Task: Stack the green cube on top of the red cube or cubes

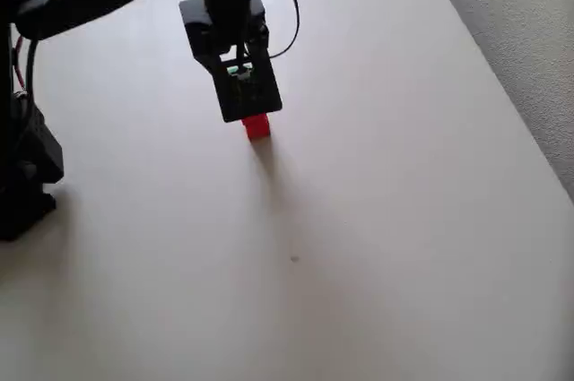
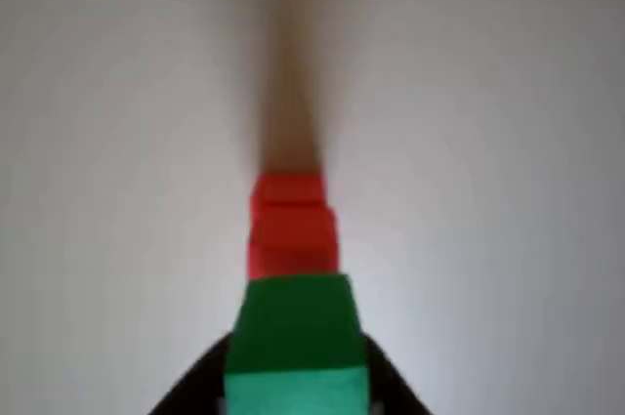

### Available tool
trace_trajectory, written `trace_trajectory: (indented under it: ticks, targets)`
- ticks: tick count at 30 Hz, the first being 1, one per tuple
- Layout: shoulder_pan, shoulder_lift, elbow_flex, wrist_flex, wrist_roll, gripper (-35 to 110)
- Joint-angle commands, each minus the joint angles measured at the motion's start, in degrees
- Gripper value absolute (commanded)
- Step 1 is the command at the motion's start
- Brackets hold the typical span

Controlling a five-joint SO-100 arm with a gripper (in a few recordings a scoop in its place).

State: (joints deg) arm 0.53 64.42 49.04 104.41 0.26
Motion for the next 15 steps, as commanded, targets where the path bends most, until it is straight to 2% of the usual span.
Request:
trace_trajectory:
  ticks: [1, 15]
  targets:
    - [-0.18, 0.26, -2.11, 0.35, 0.62, 15]
    - [0.35, -0.35, -2.11, 0.35, -0.26, 21]
